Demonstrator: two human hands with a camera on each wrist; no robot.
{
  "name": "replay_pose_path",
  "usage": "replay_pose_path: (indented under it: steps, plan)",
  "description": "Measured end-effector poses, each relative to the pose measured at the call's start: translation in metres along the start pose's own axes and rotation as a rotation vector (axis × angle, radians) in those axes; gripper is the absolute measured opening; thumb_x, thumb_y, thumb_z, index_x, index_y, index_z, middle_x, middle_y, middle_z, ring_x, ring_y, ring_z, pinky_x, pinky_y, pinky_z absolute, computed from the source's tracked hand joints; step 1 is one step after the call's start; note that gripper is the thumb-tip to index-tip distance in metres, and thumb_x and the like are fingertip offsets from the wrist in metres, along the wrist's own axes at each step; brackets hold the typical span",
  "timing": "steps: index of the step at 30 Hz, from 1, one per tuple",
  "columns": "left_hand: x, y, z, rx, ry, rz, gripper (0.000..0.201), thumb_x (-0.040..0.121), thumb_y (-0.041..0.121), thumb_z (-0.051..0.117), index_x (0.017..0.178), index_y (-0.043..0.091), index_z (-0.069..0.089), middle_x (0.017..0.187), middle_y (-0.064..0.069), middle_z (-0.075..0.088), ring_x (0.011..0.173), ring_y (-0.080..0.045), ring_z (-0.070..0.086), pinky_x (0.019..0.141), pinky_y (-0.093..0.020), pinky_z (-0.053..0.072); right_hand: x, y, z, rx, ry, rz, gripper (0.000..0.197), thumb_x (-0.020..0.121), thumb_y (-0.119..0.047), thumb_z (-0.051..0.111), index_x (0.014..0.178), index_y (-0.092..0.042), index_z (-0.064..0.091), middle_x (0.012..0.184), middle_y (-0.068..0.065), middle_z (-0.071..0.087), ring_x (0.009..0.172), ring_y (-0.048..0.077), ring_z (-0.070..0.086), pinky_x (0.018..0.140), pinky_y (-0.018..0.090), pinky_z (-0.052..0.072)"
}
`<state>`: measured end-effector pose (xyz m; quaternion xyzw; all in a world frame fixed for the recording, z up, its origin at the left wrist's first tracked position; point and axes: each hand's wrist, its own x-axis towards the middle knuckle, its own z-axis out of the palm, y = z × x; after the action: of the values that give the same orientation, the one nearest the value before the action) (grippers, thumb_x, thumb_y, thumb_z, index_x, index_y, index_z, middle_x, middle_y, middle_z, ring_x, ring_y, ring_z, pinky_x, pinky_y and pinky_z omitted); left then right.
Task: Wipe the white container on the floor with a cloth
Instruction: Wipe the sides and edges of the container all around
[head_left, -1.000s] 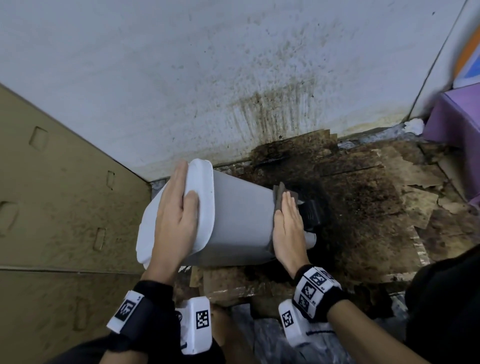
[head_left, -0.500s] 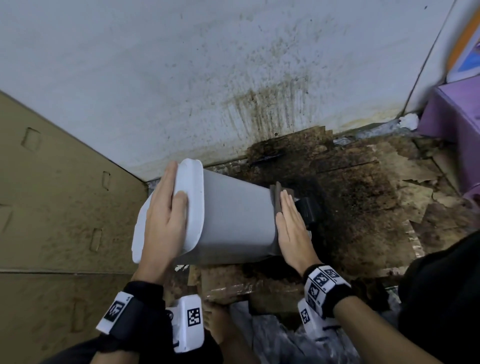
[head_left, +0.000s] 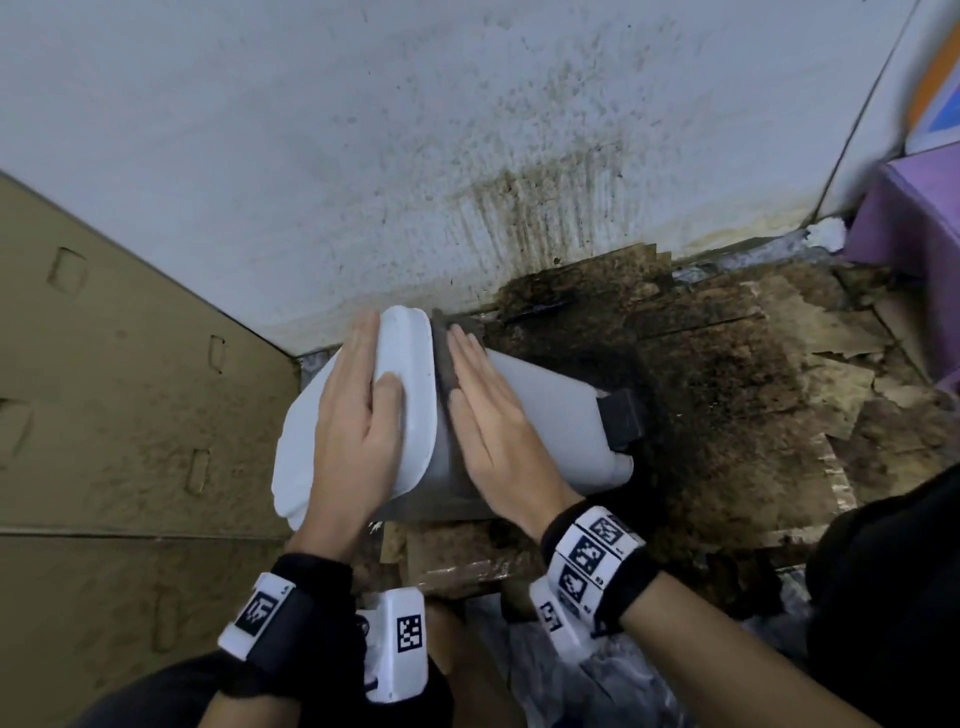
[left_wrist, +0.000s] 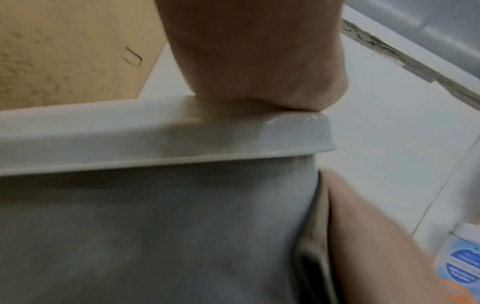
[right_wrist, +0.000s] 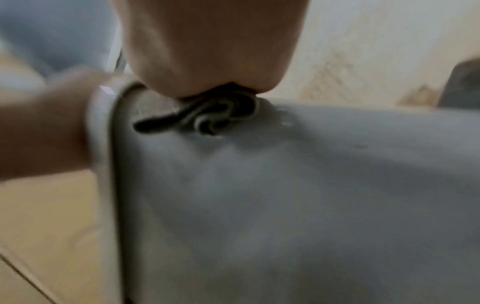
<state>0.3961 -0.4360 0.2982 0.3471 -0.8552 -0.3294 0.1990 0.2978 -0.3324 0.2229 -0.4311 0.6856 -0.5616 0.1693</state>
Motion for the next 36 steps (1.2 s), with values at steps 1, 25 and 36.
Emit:
replay_pose_path:
  steps: [1, 25, 36]
  plan:
    - [0.000, 0.000, -0.001, -0.011, -0.002, -0.007, 0.062, 0.104, 0.030, 0.033, 0.166, 0.023, 0.030, 0.172, 0.012, 0.028, 0.158, 0.000, 0.023, 0.131, -0.037, 0.020, -0.007, 0.020, -0.004, -0.027, 0.026, 0.029, 0.053, 0.112, -0.019, 0.030, 0.163, -0.011, 0.019, 0.171, -0.001, 0.016, 0.157, 0.005, 0.008, 0.129, 0.029, 0.010]
    - [-0.002, -0.002, -0.001, -0.017, -0.012, -0.004, 0.061, 0.105, 0.032, 0.033, 0.166, 0.026, 0.028, 0.172, 0.015, 0.026, 0.158, 0.002, 0.021, 0.132, -0.036, 0.017, -0.039, 0.089, -0.024, -0.059, 0.135, 0.247, 0.054, 0.110, -0.030, 0.026, 0.162, -0.017, 0.022, 0.169, -0.009, 0.017, 0.157, 0.007, 0.015, 0.129, 0.035, 0.014]
    - [-0.002, -0.003, -0.004, 0.024, -0.075, 0.009, 0.066, 0.102, 0.034, 0.032, 0.167, 0.029, 0.018, 0.174, 0.016, 0.015, 0.160, 0.001, 0.012, 0.132, -0.031, 0.009, -0.019, 0.045, -0.013, 0.228, 0.300, 0.355, 0.042, 0.109, -0.022, 0.046, 0.151, -0.022, 0.048, 0.154, -0.017, 0.043, 0.149, -0.001, 0.033, 0.124, 0.028, 0.027]
